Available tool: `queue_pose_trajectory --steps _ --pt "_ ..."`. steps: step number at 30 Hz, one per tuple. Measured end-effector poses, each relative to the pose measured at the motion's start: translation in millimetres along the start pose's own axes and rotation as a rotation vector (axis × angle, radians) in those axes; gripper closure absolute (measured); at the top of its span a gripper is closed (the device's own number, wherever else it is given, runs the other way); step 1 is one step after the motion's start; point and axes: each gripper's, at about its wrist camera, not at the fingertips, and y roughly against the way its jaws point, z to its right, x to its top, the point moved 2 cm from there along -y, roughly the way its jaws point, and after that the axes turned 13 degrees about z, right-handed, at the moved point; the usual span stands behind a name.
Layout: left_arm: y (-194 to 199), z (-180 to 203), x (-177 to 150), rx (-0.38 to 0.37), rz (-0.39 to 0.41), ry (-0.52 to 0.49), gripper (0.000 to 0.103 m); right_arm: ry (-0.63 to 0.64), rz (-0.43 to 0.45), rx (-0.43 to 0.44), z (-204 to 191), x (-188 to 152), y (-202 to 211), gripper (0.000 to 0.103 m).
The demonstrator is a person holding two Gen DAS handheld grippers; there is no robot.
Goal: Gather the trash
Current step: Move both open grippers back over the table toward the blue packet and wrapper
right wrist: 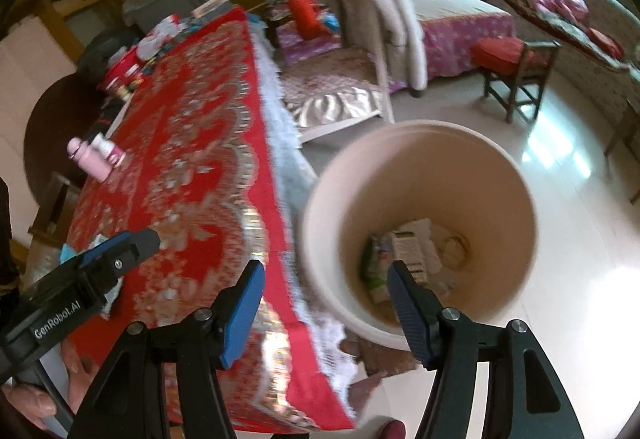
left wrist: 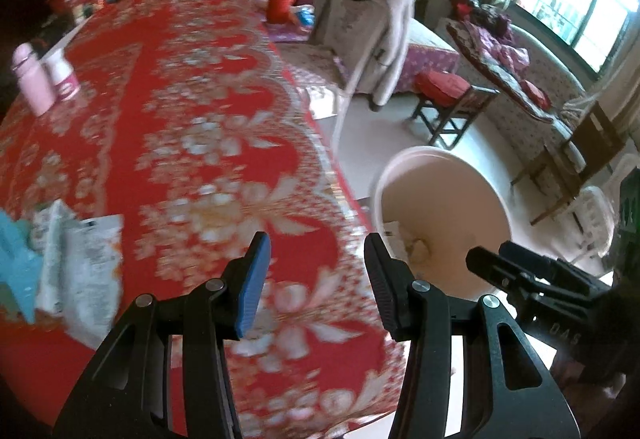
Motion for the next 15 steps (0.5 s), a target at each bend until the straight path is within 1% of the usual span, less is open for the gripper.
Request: queue_pose_trajectory --steps 3,8,13,15 --pt "12 -25 -1 0.037 0.009 0.020 0.056 0.037 -0.014 0.043 -31 2 -8 0.040" --pt "32 -78 -4 0.115 0.015 0.070 0.056 0.095 -0.050 0.101 -76 -3 -25 0.040" --pt "51 -137 -11 0.211 0.020 0.137 0.056 0.155 -0.091 0.168 -127 -10 -44 0.039" --pt "54 -158 -15 0.238 0.016 0.171 0.056 0.178 -0.104 0.190 -145 -14 -48 0.039"
